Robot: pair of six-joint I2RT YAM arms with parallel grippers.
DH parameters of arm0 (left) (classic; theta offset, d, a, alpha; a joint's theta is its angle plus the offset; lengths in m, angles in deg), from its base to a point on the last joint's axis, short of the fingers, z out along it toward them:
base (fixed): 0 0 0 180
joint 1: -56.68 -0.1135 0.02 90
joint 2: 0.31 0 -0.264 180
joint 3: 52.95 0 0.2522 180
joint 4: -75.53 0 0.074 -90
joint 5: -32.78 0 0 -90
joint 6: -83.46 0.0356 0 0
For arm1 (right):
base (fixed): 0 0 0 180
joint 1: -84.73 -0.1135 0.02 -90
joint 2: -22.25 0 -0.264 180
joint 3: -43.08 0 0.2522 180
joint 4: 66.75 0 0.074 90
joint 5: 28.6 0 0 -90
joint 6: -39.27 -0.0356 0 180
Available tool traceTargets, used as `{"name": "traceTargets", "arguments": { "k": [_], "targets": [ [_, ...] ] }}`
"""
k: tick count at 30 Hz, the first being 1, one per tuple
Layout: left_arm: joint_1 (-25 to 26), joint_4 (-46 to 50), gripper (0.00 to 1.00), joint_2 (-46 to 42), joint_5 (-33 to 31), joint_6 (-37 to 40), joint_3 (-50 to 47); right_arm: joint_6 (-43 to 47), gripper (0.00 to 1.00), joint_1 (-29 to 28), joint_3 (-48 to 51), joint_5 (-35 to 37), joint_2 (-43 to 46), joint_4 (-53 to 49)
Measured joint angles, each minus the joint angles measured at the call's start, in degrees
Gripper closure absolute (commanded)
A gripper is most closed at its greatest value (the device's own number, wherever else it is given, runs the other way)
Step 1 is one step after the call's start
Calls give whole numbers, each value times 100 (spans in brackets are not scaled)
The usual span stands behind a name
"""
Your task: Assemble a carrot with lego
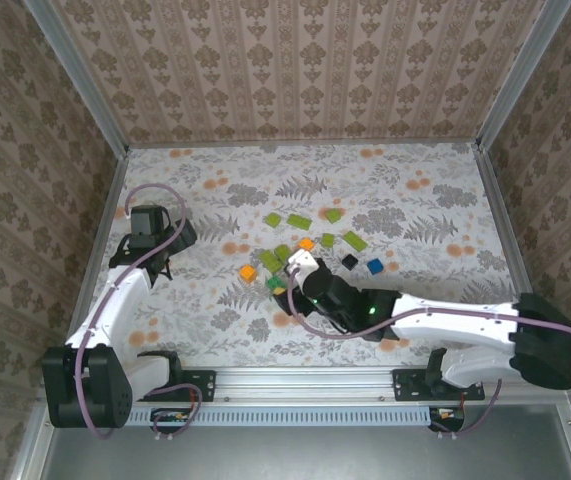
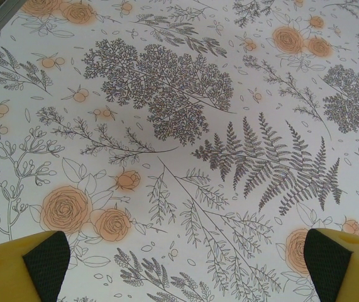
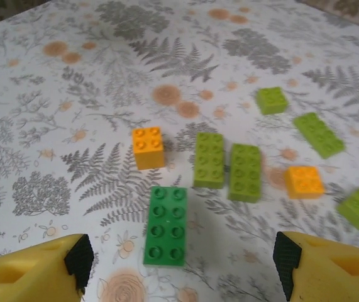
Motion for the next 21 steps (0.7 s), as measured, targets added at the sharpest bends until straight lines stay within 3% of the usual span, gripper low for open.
{"name": "traceTargets", "arguments": {
  "k": [9, 21],
  "targets": [
    [0, 0, 1, 0, 4, 0, 0, -693, 22, 1095, -234, -299, 101, -2269],
    [2, 24, 1, 0, 2, 0, 0, -708, 27, 1829, -125, -1493, -1309, -2424]
  ]
}}
